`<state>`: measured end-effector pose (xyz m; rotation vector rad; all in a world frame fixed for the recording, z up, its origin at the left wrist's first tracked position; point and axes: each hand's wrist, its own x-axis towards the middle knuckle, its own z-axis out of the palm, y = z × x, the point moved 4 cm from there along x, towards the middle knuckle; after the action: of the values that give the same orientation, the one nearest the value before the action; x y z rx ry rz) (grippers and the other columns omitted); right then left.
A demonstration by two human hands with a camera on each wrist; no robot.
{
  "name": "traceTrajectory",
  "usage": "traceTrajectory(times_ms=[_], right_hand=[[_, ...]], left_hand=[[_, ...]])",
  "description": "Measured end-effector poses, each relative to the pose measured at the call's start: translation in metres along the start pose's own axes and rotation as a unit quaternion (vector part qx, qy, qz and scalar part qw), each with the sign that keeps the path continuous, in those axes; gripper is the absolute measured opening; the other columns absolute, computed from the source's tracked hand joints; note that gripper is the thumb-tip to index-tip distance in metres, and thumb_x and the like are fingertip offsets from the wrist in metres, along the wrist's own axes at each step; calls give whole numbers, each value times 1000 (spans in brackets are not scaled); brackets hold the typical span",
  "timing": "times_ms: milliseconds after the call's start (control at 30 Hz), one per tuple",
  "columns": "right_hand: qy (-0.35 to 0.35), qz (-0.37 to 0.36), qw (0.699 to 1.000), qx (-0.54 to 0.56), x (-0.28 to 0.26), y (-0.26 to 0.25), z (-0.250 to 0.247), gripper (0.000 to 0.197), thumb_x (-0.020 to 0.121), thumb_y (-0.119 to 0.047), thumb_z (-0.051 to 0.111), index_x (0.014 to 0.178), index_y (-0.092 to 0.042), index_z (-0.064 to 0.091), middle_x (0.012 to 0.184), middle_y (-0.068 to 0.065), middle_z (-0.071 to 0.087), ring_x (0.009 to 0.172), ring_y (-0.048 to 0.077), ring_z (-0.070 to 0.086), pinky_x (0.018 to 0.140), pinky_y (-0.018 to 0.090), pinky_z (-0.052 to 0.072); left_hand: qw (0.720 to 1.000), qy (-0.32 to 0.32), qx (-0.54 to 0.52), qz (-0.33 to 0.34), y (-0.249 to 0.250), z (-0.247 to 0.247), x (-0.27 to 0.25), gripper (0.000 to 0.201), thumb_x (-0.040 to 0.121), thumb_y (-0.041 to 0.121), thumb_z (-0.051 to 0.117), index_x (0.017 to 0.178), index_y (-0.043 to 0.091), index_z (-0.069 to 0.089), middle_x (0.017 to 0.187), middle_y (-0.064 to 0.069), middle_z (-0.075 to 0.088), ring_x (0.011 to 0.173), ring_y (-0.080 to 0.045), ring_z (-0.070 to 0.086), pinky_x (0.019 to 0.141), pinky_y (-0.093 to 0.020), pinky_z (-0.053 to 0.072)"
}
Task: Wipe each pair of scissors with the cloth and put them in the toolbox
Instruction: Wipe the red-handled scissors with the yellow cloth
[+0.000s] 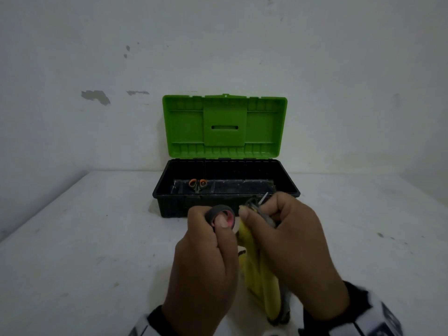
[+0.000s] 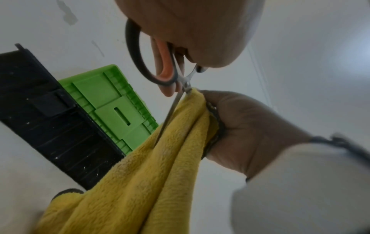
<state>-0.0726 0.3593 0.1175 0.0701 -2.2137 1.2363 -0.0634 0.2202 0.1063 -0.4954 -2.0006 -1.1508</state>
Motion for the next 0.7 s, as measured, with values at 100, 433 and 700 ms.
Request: traceTrajectory(times_ms=[100,433,700], right_hand=[[35,17,999,12,18,5,-10,29,80,-35,76,65,-17,58,57,-1,59,51,7,53,46,15,39],[64,6,998,12,37,22,-42,19,83,-28,74,72,-20,60,58,1,61,49,7,52,47,22,42],[-160,-131,978,-22,-6,-12,-6,29,81,-16,73,85,-43,62,87,-20,68,82,-3,63,72,6,47]], left_hand=[[1000,-7,-8,-7,-1,0,0,5,96,45,27,94,44,32,58,5,58,46,-6,61,38,-26,47],[939,-10,-217,-267,-23,-3,9,32,90,47,34,90,19,50,59,-20,47,54,-46,58,37,-29,48],[933,-29,-200,-299,-28,2,7,26,95,46,33,87,29,52,68,-25,53,64,-49,58,54,-61,52]])
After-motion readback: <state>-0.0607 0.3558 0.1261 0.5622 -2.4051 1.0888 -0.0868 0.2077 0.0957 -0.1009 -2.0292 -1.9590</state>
